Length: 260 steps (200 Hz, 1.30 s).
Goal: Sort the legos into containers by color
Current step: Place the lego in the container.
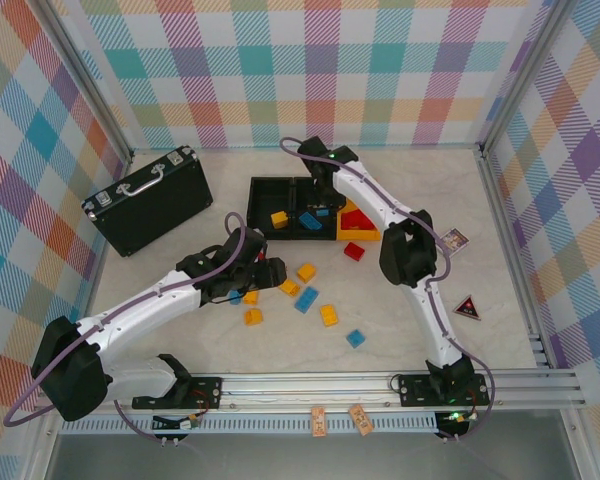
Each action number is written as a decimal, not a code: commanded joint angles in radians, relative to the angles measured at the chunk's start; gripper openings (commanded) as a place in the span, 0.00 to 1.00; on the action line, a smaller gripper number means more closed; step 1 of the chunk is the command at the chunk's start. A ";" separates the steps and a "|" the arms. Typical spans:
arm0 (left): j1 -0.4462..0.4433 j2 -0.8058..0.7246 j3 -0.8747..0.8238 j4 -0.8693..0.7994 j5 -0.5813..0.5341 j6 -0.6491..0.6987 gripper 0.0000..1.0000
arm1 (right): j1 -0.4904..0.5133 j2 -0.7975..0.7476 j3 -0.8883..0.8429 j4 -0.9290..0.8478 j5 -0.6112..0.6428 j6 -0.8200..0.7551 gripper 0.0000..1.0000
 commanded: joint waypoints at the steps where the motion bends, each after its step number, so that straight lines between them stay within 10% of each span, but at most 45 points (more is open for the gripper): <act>1: 0.016 -0.015 -0.013 -0.029 -0.016 -0.002 0.63 | 0.014 0.024 0.049 -0.066 0.038 -0.032 0.30; 133: 0.017 -0.010 -0.020 -0.014 -0.005 -0.011 0.63 | 0.043 -0.068 0.027 -0.048 0.043 -0.041 0.46; 260: 0.016 0.077 0.039 0.050 0.087 0.063 0.64 | 0.047 -0.700 -0.908 0.349 0.019 0.218 0.61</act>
